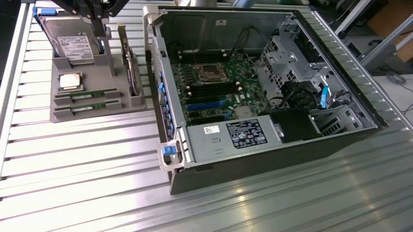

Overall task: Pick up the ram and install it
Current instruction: 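Reach for the ram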

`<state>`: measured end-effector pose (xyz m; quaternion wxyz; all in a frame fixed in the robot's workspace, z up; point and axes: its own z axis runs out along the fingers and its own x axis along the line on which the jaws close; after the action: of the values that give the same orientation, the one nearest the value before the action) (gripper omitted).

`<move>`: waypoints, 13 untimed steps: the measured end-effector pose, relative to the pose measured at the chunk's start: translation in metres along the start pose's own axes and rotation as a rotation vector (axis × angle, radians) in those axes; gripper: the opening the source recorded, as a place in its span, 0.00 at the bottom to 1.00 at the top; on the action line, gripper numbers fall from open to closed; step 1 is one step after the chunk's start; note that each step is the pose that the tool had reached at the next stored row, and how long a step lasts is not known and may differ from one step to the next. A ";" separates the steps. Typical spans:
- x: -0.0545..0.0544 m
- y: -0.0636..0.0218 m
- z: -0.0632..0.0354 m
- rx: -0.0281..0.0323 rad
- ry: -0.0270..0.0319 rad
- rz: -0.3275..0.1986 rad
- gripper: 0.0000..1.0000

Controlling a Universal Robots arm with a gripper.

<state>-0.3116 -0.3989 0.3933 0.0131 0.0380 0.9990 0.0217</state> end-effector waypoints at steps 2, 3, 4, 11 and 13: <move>0.003 -0.0002 0.0000 0.0000 0.0000 0.000 0.11; 0.004 -0.0003 -0.0001 -0.0001 0.0000 0.000 0.11; 0.004 -0.0003 -0.0001 -0.0001 0.0000 0.000 0.11; 0.011 -0.0009 -0.0003 0.0000 0.0000 0.000 0.11; 0.013 -0.0010 -0.0004 0.0000 0.0001 0.000 0.11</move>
<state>-0.3243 -0.3990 0.3933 0.0130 0.0380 0.9990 0.0217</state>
